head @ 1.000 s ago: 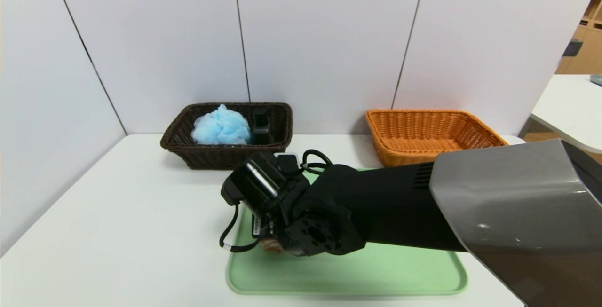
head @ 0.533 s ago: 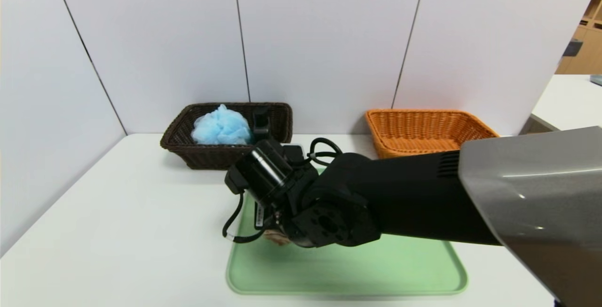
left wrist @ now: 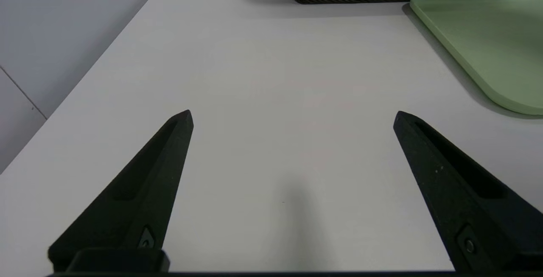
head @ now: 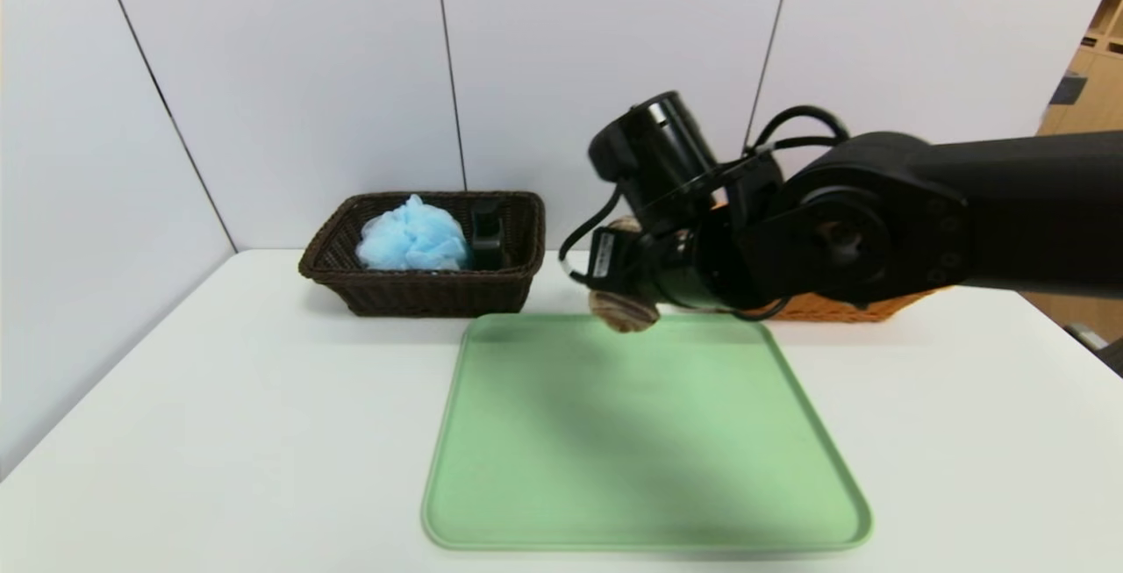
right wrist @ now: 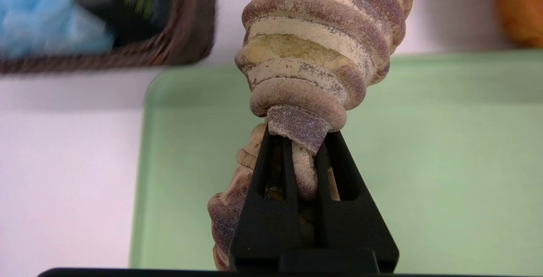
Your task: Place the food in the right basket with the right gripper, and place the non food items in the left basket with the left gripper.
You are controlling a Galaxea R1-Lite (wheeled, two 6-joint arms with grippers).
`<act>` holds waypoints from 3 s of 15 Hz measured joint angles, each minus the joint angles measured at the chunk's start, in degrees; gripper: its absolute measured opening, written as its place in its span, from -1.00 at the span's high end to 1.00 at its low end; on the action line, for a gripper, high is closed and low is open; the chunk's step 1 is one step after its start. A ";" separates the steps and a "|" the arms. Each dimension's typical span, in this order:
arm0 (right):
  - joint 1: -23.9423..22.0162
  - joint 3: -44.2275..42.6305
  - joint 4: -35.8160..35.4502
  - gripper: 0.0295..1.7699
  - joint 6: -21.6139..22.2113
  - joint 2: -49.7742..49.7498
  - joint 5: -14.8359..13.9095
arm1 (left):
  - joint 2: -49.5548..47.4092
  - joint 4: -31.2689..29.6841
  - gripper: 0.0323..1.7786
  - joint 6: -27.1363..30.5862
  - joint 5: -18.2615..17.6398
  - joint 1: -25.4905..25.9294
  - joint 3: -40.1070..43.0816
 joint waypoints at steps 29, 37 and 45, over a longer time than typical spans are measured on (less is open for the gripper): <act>-33.77 -12.14 -0.27 0.13 -6.95 15.36 1.00 | 0.00 0.00 -0.90 0.00 0.00 0.00 0.00; -32.79 -8.98 0.20 -0.55 -7.17 5.68 1.05 | 0.00 0.00 -0.90 0.00 0.00 0.00 0.00; -29.03 13.68 0.09 -0.79 -9.24 -23.89 1.07 | 0.00 0.00 -0.90 0.02 0.00 0.00 0.00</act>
